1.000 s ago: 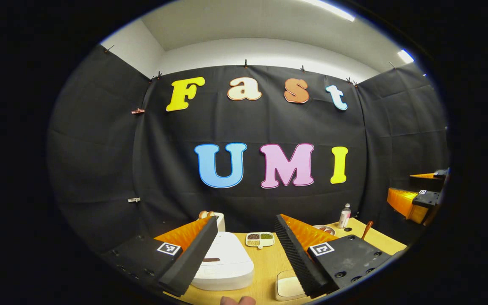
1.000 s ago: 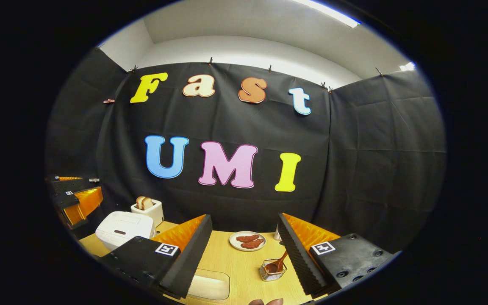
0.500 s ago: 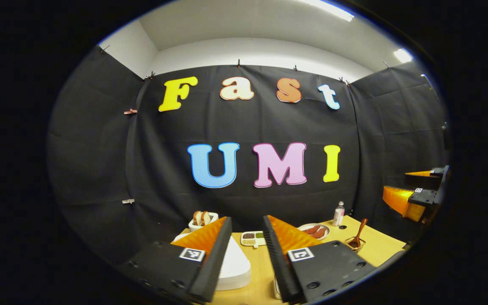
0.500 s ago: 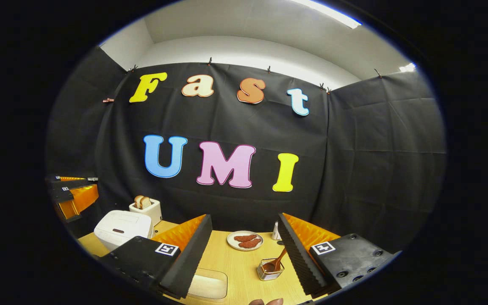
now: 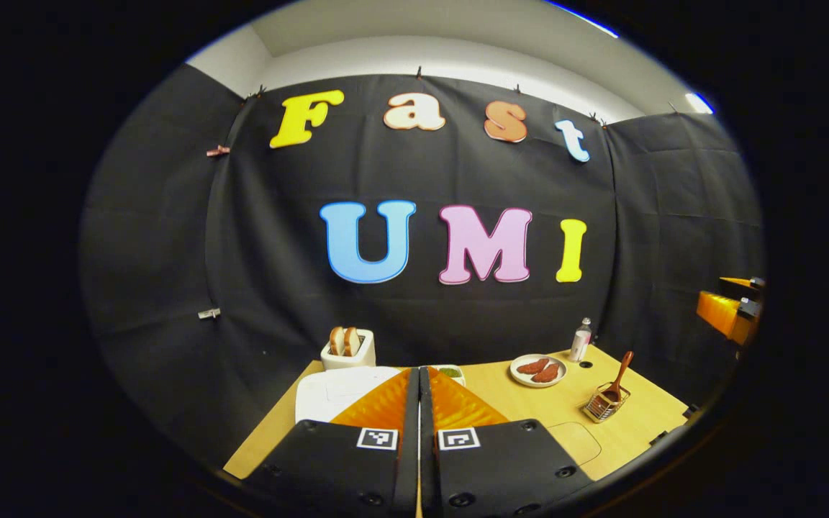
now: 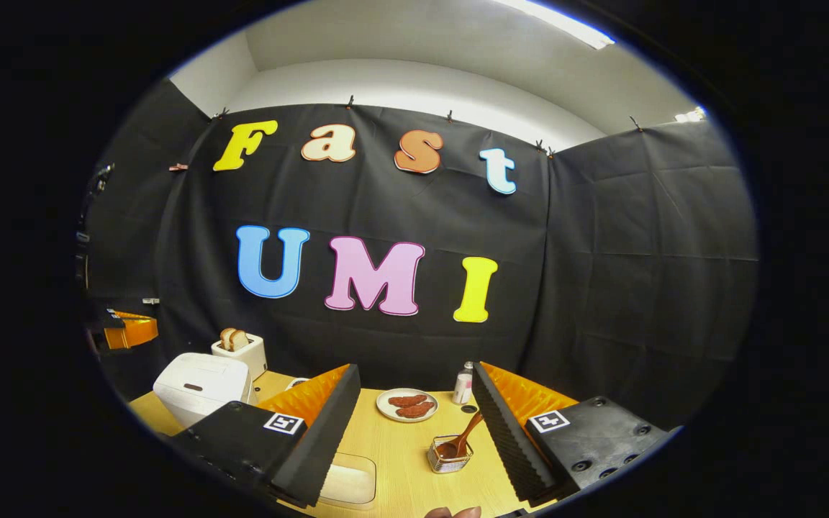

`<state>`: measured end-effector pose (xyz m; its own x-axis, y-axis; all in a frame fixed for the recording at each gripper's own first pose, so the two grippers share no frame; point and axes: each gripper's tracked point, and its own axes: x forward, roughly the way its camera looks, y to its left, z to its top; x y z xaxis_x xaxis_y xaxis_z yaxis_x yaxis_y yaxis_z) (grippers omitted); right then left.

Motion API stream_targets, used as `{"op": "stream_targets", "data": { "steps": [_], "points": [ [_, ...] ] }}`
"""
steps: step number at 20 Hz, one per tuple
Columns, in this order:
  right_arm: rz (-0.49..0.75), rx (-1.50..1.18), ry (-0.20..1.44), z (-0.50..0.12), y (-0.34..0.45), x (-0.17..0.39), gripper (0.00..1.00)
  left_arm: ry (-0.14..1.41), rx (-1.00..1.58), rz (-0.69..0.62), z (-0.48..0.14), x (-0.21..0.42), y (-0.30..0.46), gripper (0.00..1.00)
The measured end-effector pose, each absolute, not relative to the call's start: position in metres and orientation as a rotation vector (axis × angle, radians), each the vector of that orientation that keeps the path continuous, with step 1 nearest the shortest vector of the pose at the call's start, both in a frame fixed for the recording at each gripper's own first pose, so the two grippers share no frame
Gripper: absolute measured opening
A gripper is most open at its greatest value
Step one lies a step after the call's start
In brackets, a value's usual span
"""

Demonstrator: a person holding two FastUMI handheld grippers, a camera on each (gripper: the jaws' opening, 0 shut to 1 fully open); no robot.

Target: Close the left gripper, press the button to open the rice cooker; take a wooden spoon from the chopstick holder with the right hand, scoop a spoonful of rice and pour it into the rice cooker, then put the wooden spoon back into the chopstick holder.

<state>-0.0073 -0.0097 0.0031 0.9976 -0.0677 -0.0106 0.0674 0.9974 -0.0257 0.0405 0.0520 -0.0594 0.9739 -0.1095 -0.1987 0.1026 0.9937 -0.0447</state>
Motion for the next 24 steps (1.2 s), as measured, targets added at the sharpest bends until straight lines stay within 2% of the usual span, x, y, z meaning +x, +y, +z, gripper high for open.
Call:
{"op": "stream_targets", "data": {
  "steps": [4, 9, 12, 17, 24],
  "points": [
    [-0.095, -0.033, 0.023, -0.001, -0.017, -0.009, 0.97, 0.326, -0.084, -0.099, -0.100, 0.072, 0.085, 0.06],
    [-0.140, -0.035, 0.035, -0.011, -0.049, -0.039, 0.97, 0.487, -0.166, -0.173, -0.156, 0.104, 0.092, 0.06],
    [-0.166, -0.042, 0.035, -0.011, -0.057, -0.036, 0.97, 0.586, -0.225, -0.172, -0.190, 0.117, 0.099, 0.07],
    [-0.213, -0.039, 0.054, -0.020, -0.079, -0.042, 0.98, 0.659, -0.218, -0.151, -0.218, 0.126, 0.102, 0.07],
    [-0.216, -0.054, 0.059, -0.024, -0.082, -0.043, 0.97, 0.701, -0.228, -0.133, -0.244, 0.132, 0.103, 0.07]
  ]
}}
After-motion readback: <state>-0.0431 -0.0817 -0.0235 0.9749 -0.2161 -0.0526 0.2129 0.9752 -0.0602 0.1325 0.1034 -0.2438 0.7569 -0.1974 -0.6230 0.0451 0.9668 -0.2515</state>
